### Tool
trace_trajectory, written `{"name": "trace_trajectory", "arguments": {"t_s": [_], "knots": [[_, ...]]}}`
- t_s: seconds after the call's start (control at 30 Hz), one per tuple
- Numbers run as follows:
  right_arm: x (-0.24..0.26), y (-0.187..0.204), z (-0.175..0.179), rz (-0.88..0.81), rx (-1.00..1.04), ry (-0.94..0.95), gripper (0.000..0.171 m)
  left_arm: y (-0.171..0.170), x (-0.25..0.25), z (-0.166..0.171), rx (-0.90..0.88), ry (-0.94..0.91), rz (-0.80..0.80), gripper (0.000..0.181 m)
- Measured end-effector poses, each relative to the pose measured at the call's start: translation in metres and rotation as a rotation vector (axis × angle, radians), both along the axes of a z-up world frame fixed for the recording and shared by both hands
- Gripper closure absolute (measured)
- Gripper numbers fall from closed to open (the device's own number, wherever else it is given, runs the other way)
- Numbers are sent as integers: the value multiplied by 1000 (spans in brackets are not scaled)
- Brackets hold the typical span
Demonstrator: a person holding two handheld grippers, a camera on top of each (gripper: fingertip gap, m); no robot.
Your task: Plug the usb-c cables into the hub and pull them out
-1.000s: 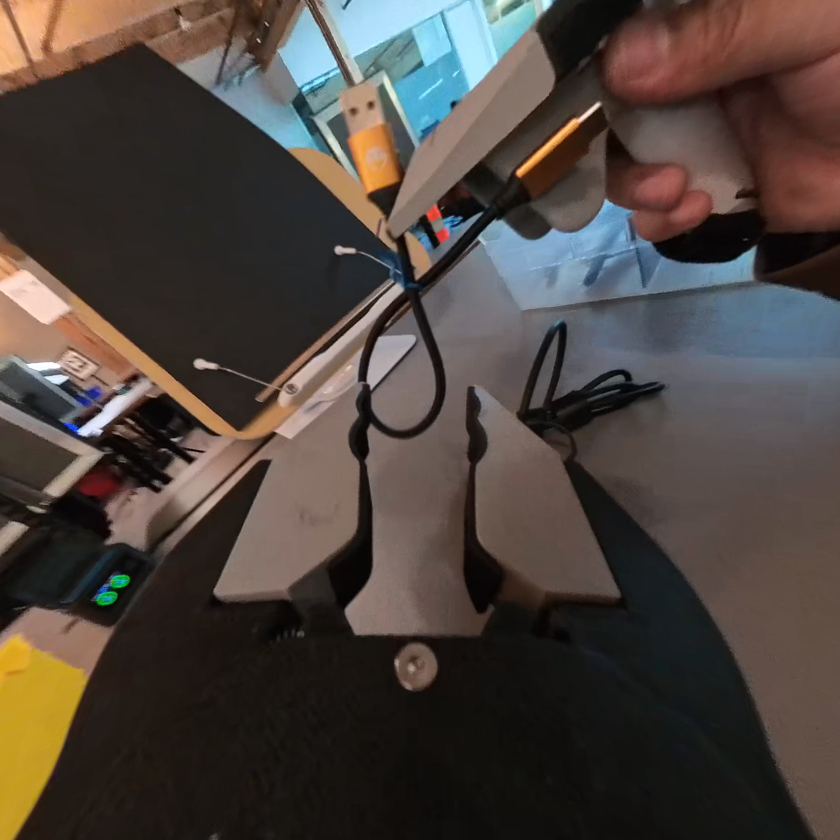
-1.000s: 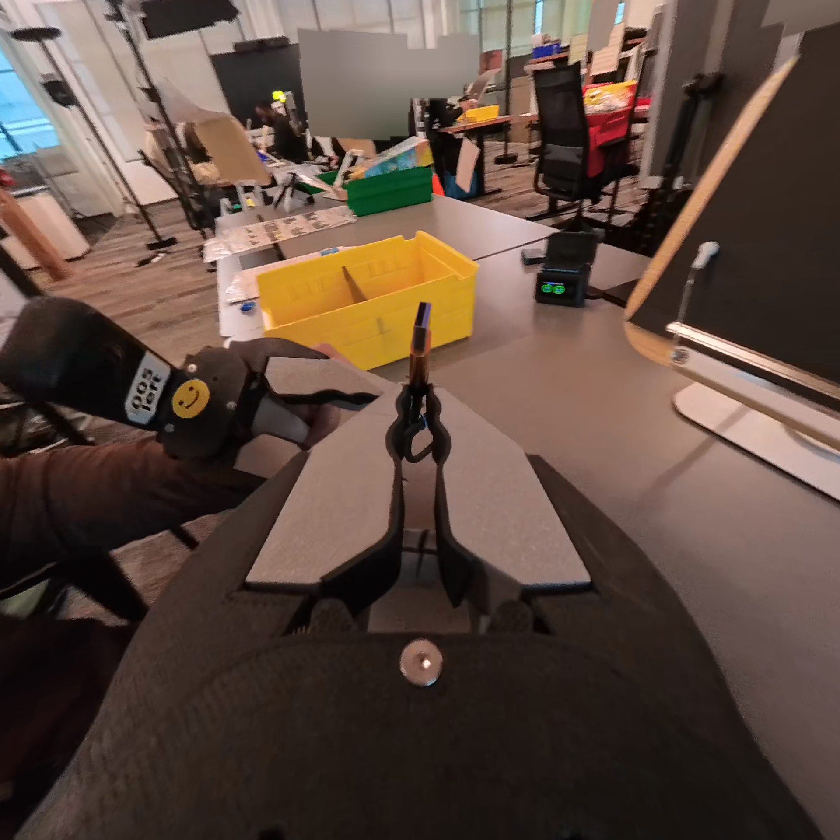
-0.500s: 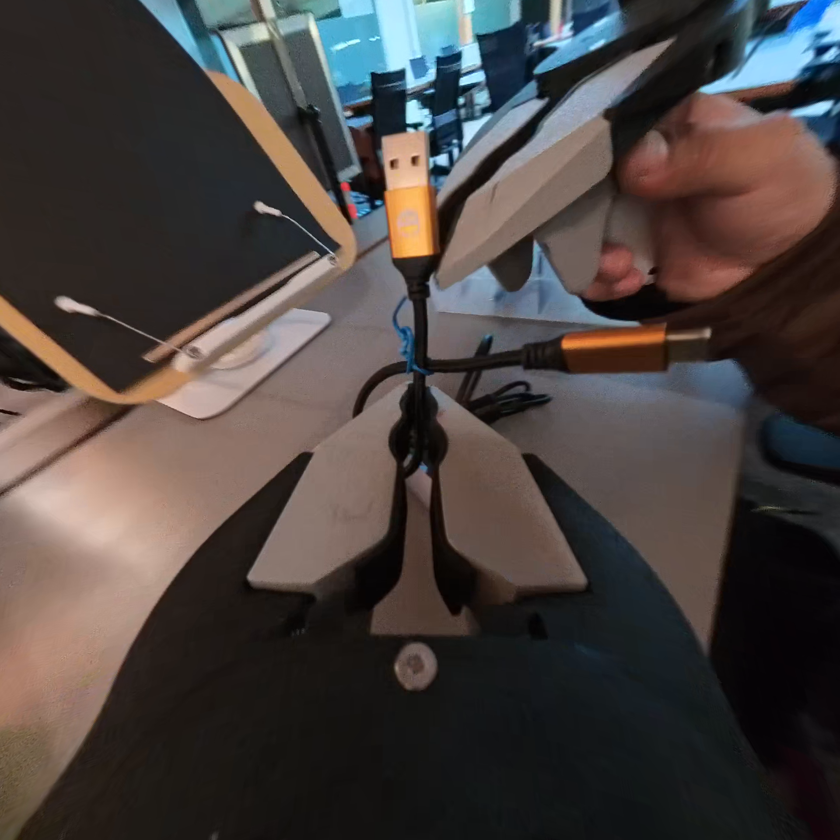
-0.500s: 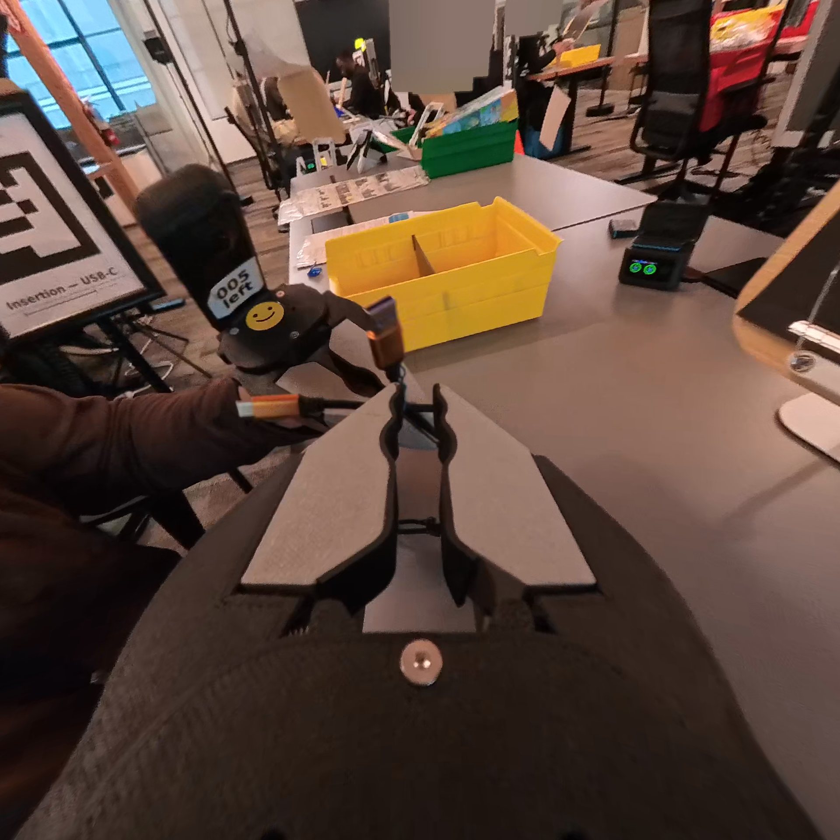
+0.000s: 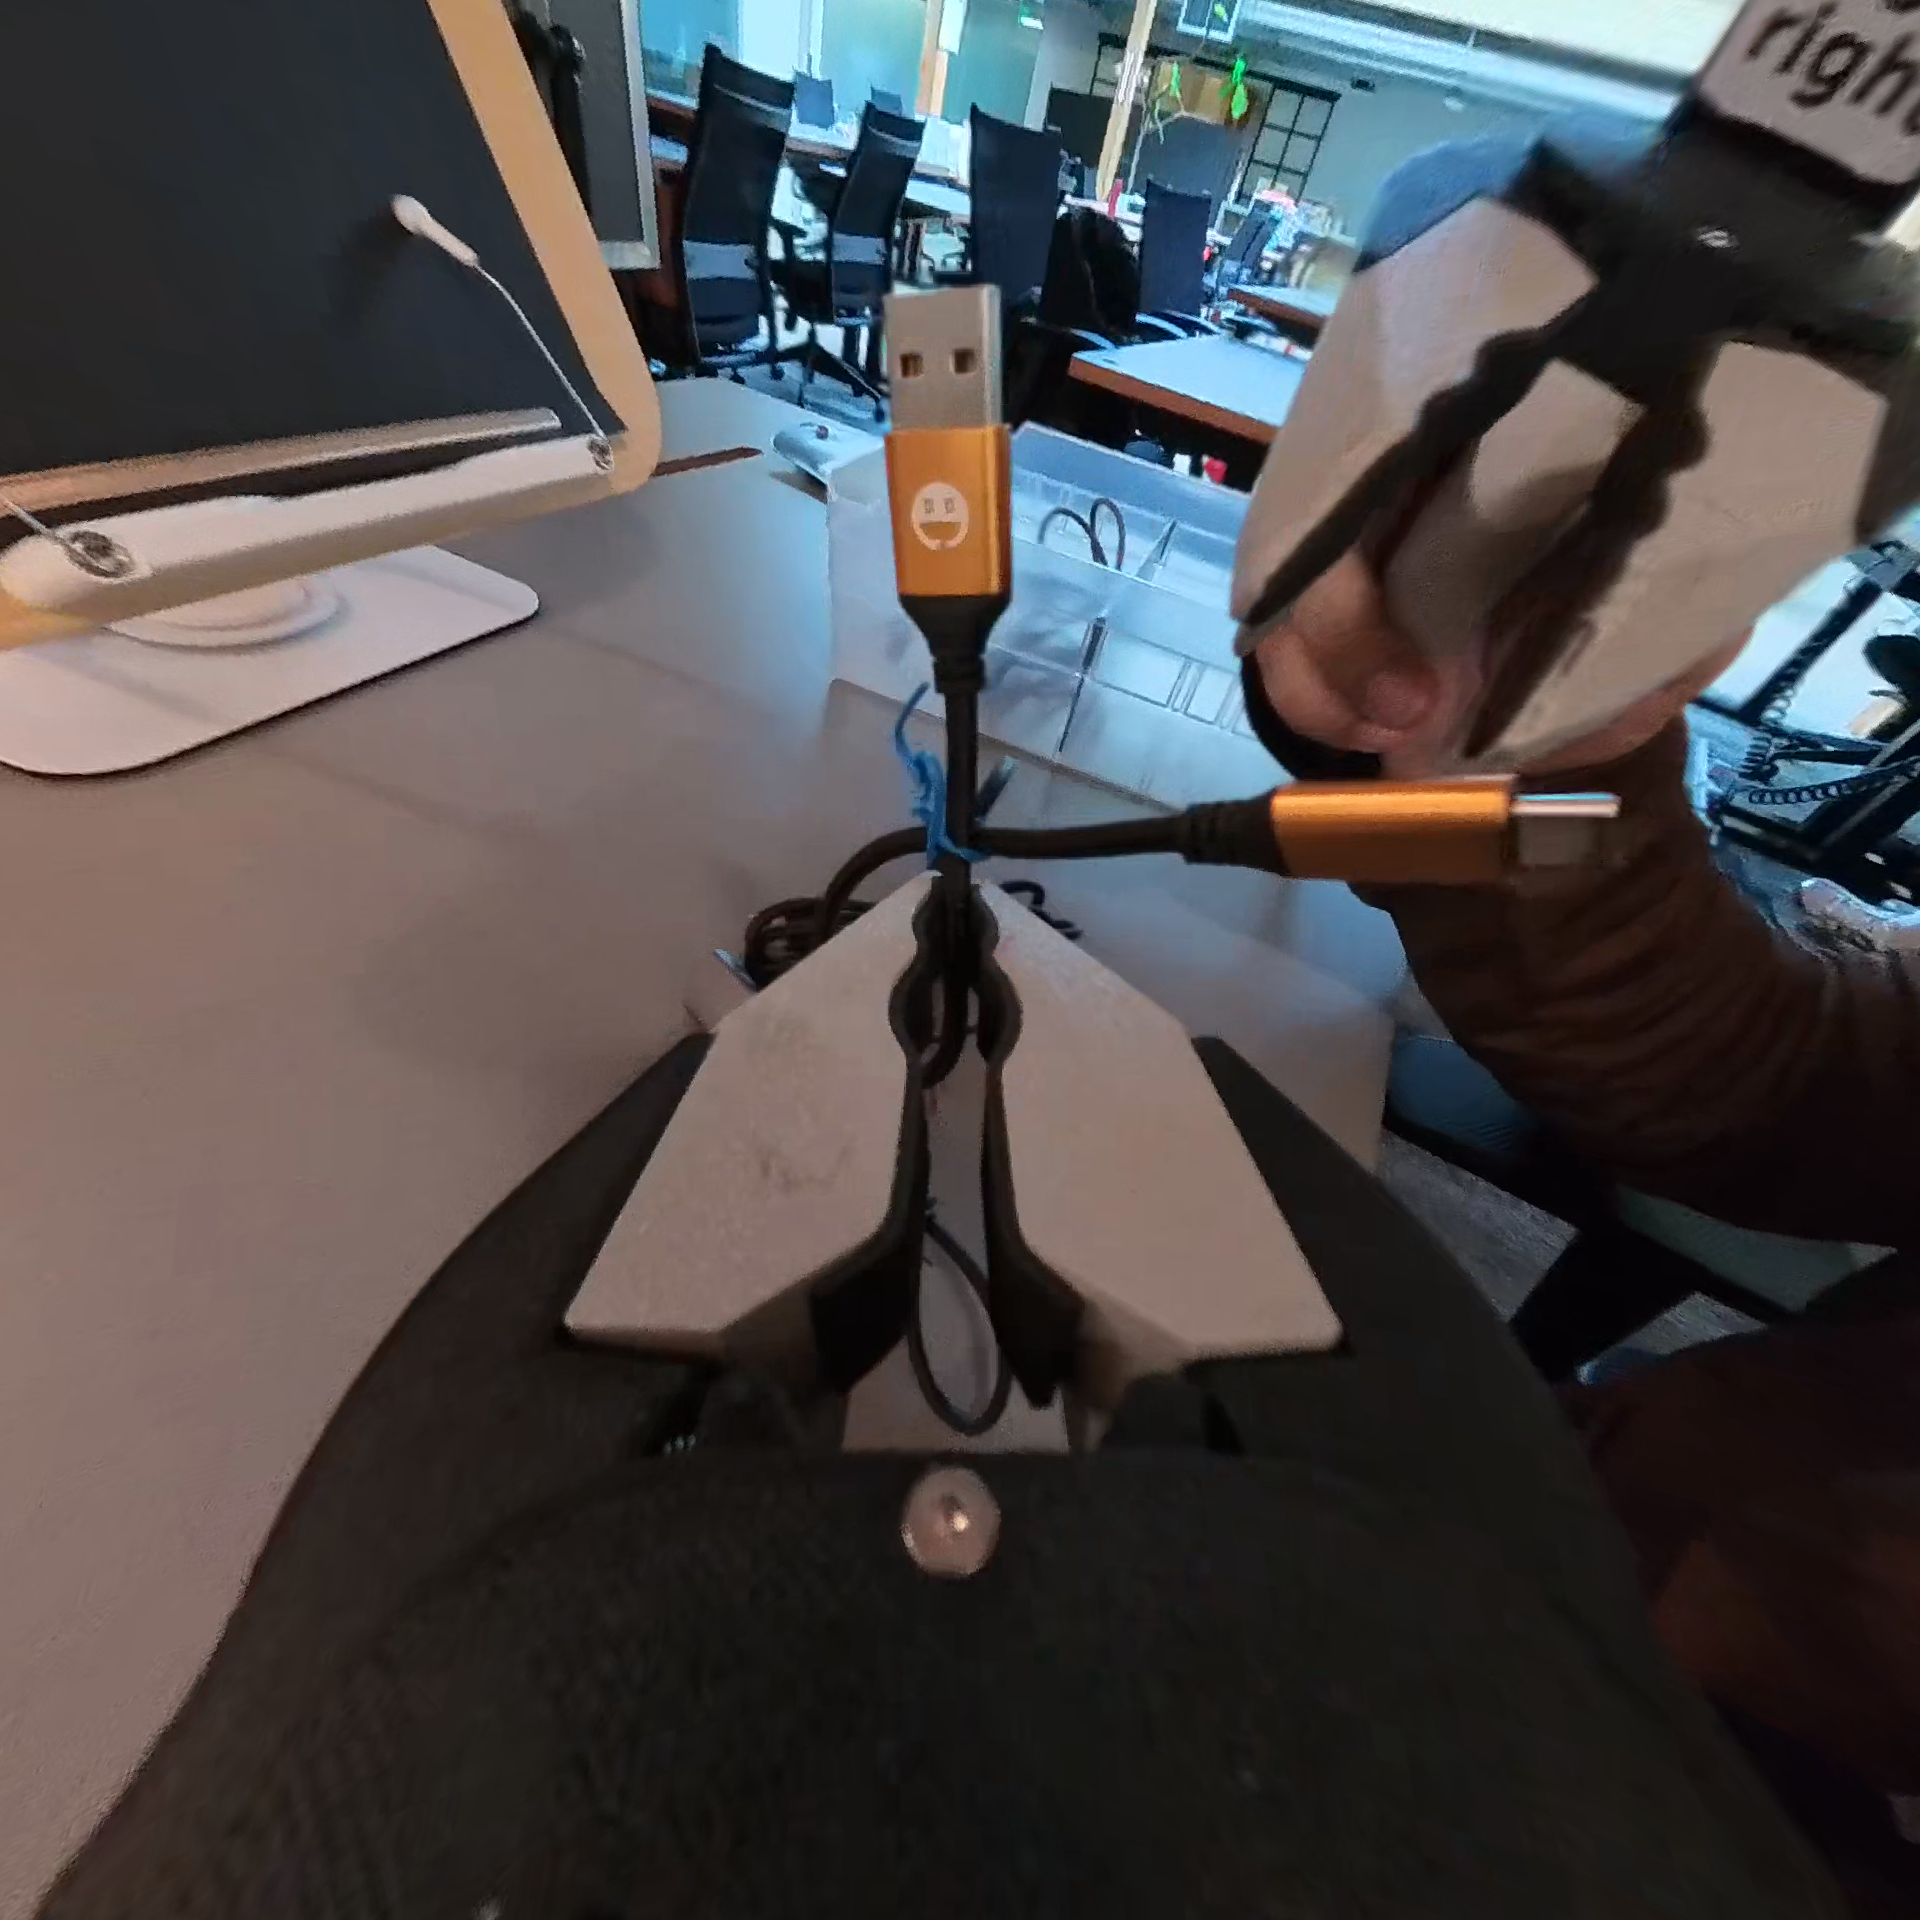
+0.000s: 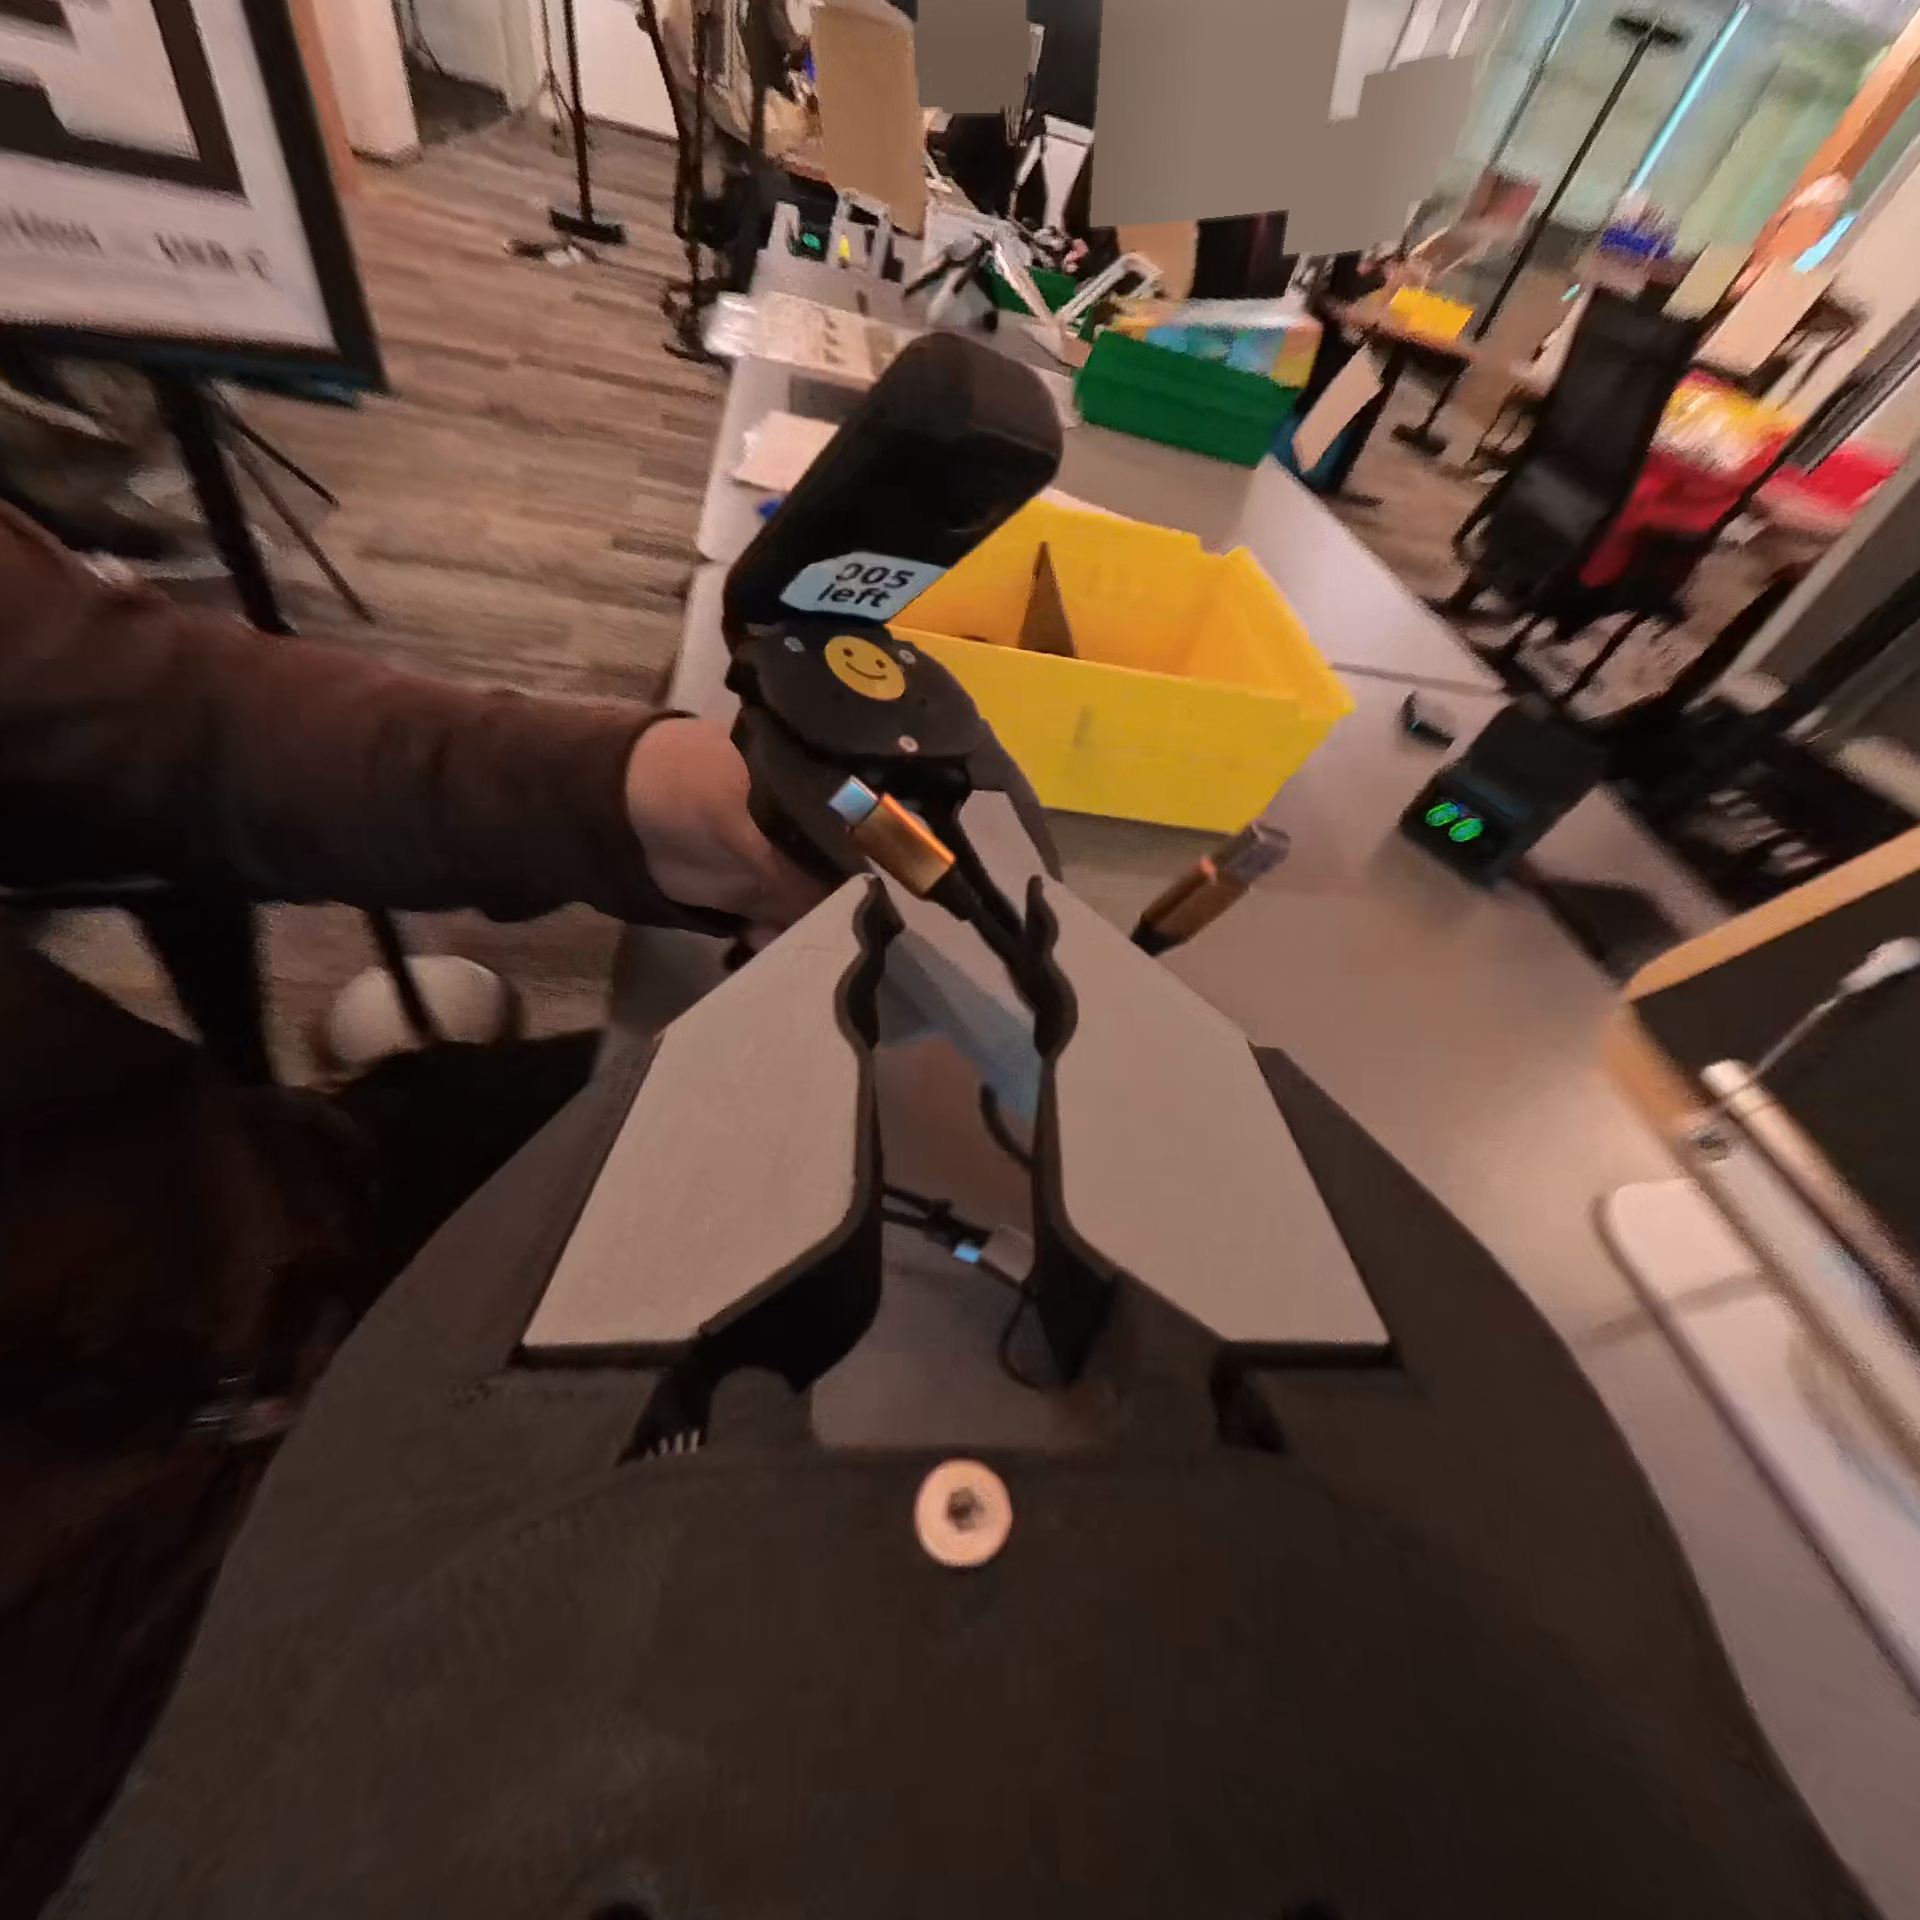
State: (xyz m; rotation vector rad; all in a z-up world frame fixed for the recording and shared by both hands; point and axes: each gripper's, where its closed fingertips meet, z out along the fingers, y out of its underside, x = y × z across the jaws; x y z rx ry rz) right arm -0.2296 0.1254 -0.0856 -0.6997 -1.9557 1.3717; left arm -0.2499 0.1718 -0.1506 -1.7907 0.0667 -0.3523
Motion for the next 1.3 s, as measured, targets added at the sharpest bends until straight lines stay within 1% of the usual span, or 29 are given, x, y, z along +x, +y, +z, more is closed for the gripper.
{"name": "trace_trajectory", "arguments": {"t_s": [0.1, 0.2, 0.27, 0.33, 0.43, 0.6, 0.7, 0.73, 0.8, 0.83, 0.87, 0.93, 1.03, 1.13, 1.23, 1.27, 1.3], "knots": [[-1, -6, -4, -40, 160, 100, 149, 0, 13, -1, -10, -7, -53, 181], [3, -13, -9, -22, 229, 127, 154, -2, 23, 0, -14, -14, -98, 181], [8, -19, -12, 26, 222, 118, 160, -3, 27, 1, -11, -24, -118, 181], [10, -24, -13, 64, 199, 114, 159, -4, 32, 1, -13, -24, -137, 181], [6, -21, -13, 48, 174, 107, 161, -5, 38, 1, -18, -10, -164, 181], [12, -23, -12, 100, 130, 89, 164, -9, 54, 1, -14, -32, -253, 181], [8, -15, -9, 61, 111, 77, 164, -8, 54, -1, -22, -46, -252, 181], [6, -9, -7, 33, 96, 73, 164, -8, 52, -1, -18, -44, -242, 175], [2, 5, -1, -28, 61, 61, 164, -9, 48, 3, -4, -42, -224, 138], [0, 14, 1, -60, 41, 53, 164, -9, 44, 5, -2, -33, -205, 128], [0, 24, 4, -93, 20, 47, 164, -10, 38, 5, -2, -17, -178, 121], [0, 43, 11, -160, -11, 42, 164, -8, 23, 4, -11, 39, -98, 117], [4, 71, 23, -275, -39, 54, 164, -3, 9, -13, -65, 162, 2, 117], [12, 91, 37, -359, -61, 80, 164, 9, 10, -51, -188, 306, 46, 118], [17, 105, 40, -417, -63, 76, 164, 23, -2, -83, -270, 514, 132, 120], [17, 110, 39, -441, -56, 63, 164, 26, 1, -86, -270, 527, 122, 128], [17, 115, 36, -466, -46, 46, 164, 27, 0, -86, -272, 540, 125, 164]]}}
